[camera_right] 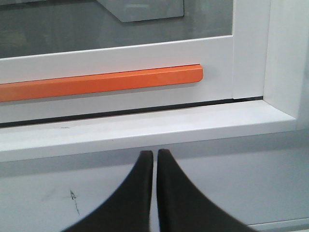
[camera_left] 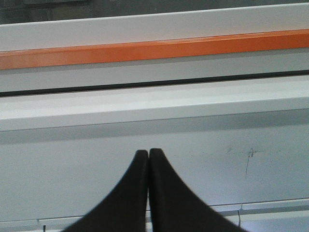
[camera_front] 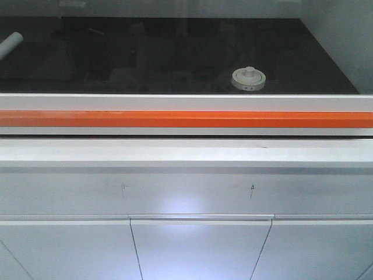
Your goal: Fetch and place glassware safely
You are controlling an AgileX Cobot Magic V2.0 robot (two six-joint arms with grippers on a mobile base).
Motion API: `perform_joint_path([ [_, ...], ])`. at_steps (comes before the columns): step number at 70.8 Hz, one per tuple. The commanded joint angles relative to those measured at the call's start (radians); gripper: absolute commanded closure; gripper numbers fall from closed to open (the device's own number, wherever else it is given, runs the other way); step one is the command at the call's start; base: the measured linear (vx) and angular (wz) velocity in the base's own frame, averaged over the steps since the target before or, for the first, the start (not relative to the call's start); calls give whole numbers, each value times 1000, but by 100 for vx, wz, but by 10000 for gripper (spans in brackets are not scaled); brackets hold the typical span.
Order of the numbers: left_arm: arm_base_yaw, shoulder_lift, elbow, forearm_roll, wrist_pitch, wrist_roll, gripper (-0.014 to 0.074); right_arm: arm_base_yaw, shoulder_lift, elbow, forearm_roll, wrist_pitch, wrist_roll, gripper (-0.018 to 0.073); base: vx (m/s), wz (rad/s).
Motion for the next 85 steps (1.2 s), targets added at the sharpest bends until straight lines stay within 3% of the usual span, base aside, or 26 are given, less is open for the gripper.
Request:
perform_joint_path([
  [1, -7, -11, 26, -9, -72, -9, 603, -5, -13, 18, -8, -75, -11, 563, 0, 0],
  [85, -7, -11, 26, -9, -72, -9, 603, -5, -13, 18, -8, -79, -11, 563, 0, 0],
])
